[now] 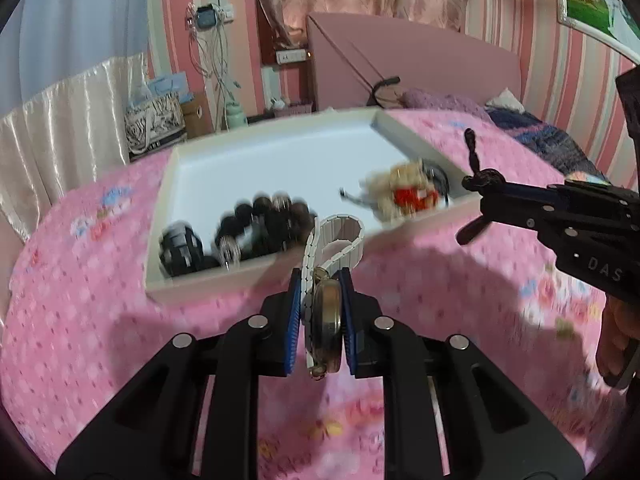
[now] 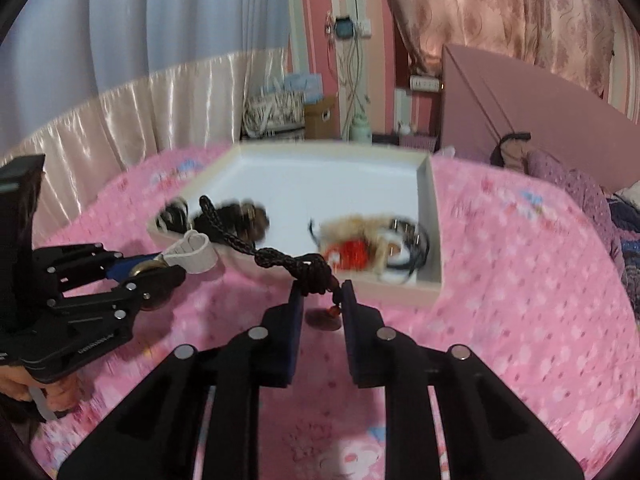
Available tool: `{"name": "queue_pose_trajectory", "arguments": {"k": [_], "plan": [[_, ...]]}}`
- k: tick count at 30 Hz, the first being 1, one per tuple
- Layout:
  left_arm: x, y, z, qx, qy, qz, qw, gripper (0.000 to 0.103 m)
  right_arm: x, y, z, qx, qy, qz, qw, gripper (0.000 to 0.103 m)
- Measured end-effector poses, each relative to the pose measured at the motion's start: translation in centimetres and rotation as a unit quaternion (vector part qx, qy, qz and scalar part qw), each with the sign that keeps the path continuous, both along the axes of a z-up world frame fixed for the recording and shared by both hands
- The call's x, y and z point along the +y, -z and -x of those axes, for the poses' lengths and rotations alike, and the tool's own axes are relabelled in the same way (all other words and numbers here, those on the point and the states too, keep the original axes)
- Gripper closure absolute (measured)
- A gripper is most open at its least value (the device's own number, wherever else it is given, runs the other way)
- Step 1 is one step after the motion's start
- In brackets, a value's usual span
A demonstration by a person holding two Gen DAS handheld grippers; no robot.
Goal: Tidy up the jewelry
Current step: 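Lower the watch into the tray and open left tool while right releases the cord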
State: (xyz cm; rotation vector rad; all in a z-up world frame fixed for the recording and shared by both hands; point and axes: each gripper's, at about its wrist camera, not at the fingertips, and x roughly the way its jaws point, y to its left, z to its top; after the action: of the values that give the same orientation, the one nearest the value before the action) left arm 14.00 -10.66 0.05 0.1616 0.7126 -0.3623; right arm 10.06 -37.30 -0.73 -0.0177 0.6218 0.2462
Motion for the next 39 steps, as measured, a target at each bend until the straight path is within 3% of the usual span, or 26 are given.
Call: {"name": "queue_pose_trajectory", "arguments": {"k": [8, 18, 39], "plan": [[0.1, -2.5, -4.5, -0.012, -0.037, 0.039, 0.9985, 0.087, -0.3, -2.2, -3.3, -0.017, 0.015, -0.030, 0.999, 0.084], [-0.4, 1.3, -8.7, 0.008, -0.063, 0.031, 0.9975, 0.087, 0.1, 1.5, -7.0, 0.015, 0.023, -0.029, 0.999, 0.084], [-0.3, 3.3, -8.5, -0.005, -0.068, 0.042, 0.9968, 0.086, -0.9, 3.8, -8.6, 0.025, 0.046, -0.034, 0.998, 0.084]]}}
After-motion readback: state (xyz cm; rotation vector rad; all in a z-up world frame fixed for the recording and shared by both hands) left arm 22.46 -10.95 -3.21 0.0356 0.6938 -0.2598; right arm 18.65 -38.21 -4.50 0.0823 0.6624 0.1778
